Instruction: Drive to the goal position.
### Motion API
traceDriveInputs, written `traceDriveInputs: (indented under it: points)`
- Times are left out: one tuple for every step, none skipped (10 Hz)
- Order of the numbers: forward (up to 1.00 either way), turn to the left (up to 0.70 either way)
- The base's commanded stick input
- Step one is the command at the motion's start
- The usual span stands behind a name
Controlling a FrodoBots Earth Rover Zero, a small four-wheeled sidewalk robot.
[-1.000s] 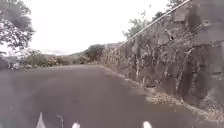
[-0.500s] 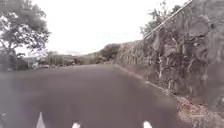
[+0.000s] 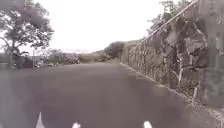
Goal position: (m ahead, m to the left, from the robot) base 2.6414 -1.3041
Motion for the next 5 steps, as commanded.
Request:
traceDriveInputs:
  points:
    - [1.00, 0.00]
    - [1.00, 0.00]
    - [1.00, 0.00]
    - [1.00, 0.00]
    - [1.00, 0.00]
